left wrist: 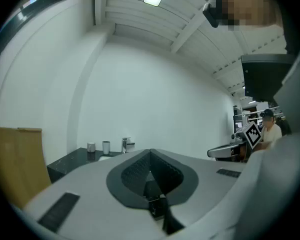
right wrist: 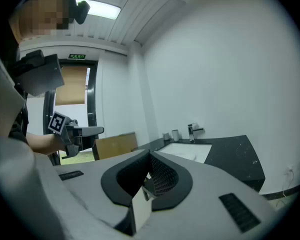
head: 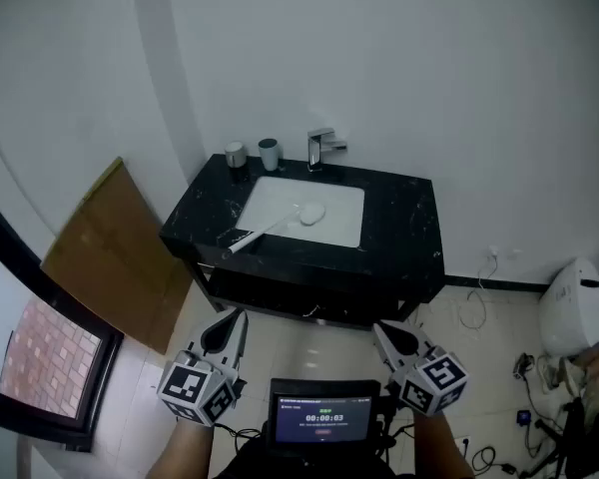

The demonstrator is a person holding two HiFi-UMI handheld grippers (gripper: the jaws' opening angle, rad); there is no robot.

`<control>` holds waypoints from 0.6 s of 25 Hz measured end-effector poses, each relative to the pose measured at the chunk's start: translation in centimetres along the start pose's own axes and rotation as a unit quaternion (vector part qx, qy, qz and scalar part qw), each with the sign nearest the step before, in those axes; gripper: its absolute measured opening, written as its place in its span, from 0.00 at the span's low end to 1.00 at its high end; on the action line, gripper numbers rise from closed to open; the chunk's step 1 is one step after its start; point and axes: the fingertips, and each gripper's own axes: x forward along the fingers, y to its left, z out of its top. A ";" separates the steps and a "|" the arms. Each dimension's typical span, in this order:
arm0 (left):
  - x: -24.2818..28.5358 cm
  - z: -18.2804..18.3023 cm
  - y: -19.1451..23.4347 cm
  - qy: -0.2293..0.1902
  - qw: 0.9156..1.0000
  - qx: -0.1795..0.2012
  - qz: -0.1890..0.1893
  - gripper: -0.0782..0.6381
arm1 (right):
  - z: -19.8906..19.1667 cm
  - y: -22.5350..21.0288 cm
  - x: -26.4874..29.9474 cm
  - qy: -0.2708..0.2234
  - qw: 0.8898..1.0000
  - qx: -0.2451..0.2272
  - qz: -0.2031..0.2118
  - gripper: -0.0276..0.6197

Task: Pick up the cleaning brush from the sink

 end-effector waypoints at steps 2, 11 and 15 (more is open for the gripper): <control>0.3 -0.2 0.3 -0.001 1.000 0.002 0.015 0.11 | -0.1 -0.8 -0.1 0.006 1.000 -0.001 -0.004 0.06; -1.1 0.9 7.1 -0.022 1.000 0.005 0.019 0.11 | 1.7 1.3 5.2 -0.013 1.000 -0.004 -0.006 0.06; -2.1 1.3 13.1 -0.020 0.999 0.006 0.025 0.11 | 1.1 4.9 10.6 -0.001 1.000 0.015 -0.010 0.06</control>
